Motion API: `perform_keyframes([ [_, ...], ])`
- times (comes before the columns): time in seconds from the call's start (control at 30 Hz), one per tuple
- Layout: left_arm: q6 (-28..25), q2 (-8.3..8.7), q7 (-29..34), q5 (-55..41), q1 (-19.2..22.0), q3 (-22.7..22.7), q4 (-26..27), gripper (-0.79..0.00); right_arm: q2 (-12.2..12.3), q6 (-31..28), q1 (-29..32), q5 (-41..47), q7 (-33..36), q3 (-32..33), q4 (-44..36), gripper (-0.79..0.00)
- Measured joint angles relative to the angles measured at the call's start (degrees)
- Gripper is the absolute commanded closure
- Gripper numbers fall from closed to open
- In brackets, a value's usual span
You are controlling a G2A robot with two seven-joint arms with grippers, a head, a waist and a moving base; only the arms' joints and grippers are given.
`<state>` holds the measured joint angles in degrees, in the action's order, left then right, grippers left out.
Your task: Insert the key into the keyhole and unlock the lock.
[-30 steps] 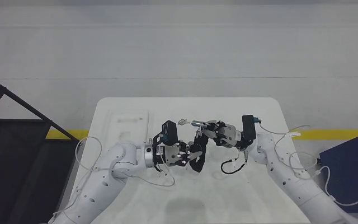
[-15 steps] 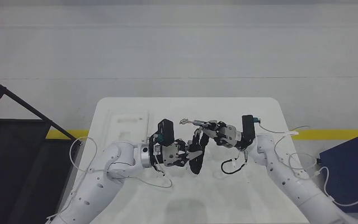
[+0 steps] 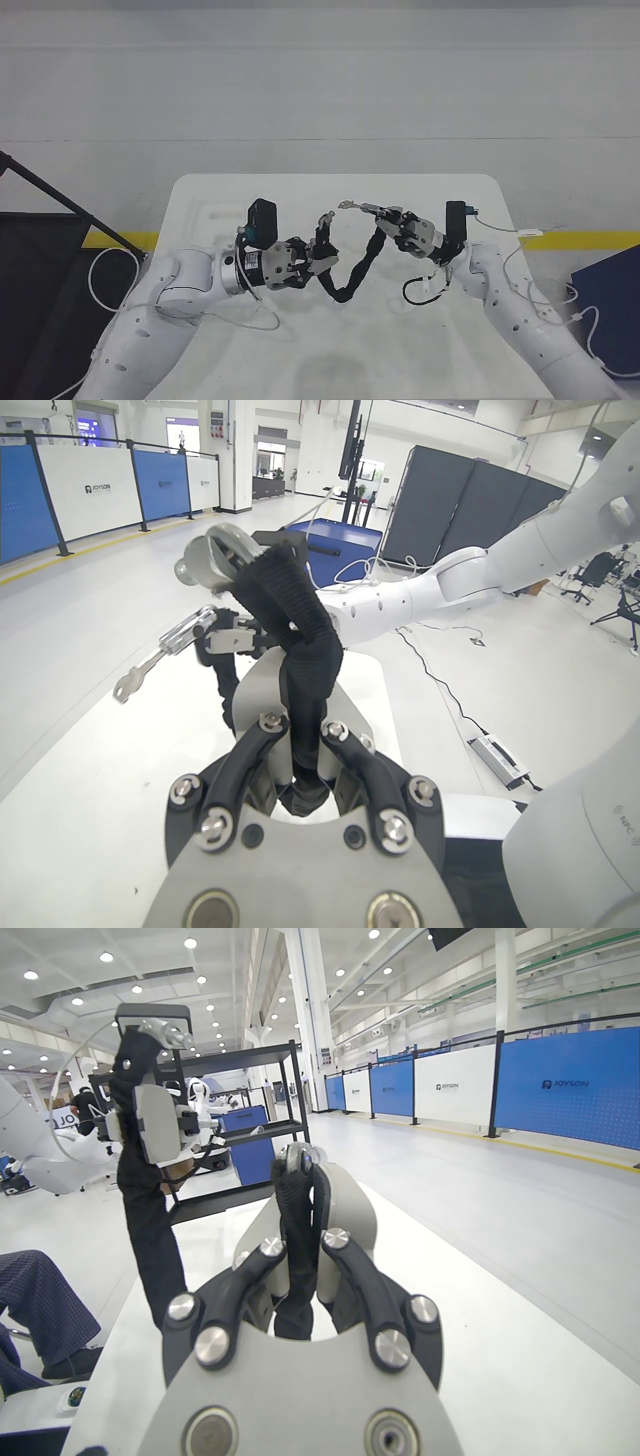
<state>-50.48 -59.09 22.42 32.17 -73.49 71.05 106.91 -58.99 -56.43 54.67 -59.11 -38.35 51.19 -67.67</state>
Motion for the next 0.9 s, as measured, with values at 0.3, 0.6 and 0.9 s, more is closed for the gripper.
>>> perform_keyframes([
  [0.3,4.59,1.57,5.47,-6.35,-5.57,6.17,1.28,0.000,0.92,1.90,4.69,1.32,2.58,4.84,-0.06,0.000],
  [0.6,10.65,2.34,19.86,-22.22,-2.08,2.98,-2.25,0.000,2.48,9.91,11.02,1.00,13.95,10.57,-4.42,0.000],
  [0.9,18.29,0.43,32.96,-35.66,12.07,-9.40,-14.19,0.000,1.57,12.45,8.39,12.96,27.62,10.78,-2.20,0.000],
])
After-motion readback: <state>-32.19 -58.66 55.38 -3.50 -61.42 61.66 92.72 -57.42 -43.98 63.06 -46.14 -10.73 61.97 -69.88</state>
